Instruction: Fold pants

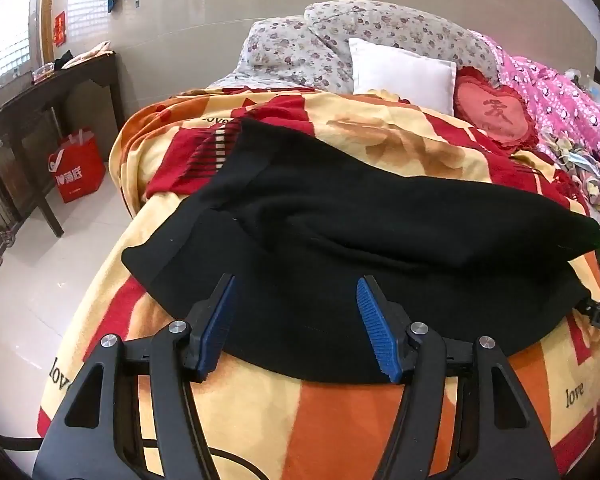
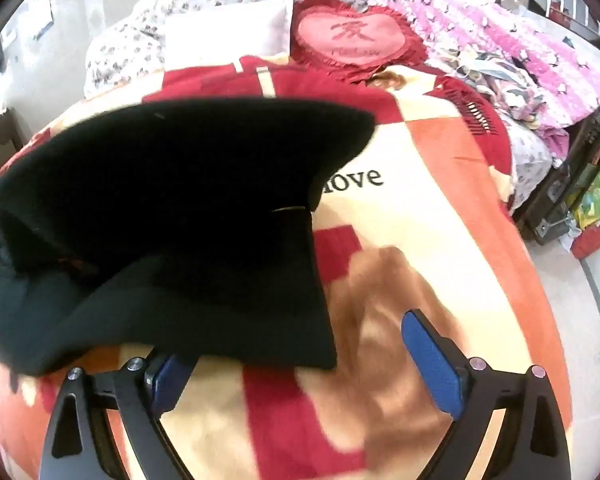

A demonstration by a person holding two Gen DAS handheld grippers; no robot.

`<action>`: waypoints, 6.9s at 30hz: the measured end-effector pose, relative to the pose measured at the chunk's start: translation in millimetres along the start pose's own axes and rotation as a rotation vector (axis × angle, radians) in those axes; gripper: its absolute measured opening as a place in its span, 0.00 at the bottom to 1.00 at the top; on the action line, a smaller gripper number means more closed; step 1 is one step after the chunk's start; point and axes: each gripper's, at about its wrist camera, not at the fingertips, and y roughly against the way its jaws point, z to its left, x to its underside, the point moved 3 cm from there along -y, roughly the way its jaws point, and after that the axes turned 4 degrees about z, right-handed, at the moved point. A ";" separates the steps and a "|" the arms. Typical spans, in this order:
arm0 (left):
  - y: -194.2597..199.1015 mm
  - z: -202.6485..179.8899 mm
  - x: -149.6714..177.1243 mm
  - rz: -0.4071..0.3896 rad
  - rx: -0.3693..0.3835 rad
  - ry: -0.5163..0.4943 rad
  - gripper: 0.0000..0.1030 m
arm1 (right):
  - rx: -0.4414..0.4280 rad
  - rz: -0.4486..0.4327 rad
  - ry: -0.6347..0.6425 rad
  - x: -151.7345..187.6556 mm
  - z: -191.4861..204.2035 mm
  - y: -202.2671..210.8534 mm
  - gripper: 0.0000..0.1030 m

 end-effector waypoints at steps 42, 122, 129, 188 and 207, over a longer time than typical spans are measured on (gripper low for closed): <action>-9.1 19.4 3.5 0.025 0.001 0.034 0.60 | -0.211 -0.086 0.235 -5.7 139.5 36.1 0.93; -70.3 89.6 -1.7 0.169 0.110 0.325 0.07 | -0.555 0.049 0.069 12.6 135.6 -9.3 0.42; -22.4 92.5 -2.6 0.054 0.127 0.310 0.05 | -0.626 0.003 0.067 15.5 135.8 -0.3 0.13; 29.9 128.3 46.8 0.082 -0.088 0.227 0.11 | -0.650 0.143 0.288 70.7 100.6 73.8 0.30; -1.4 4.4 21.6 0.123 0.120 -0.041 0.34 | -0.595 0.098 0.188 1.9 60.3 77.8 0.44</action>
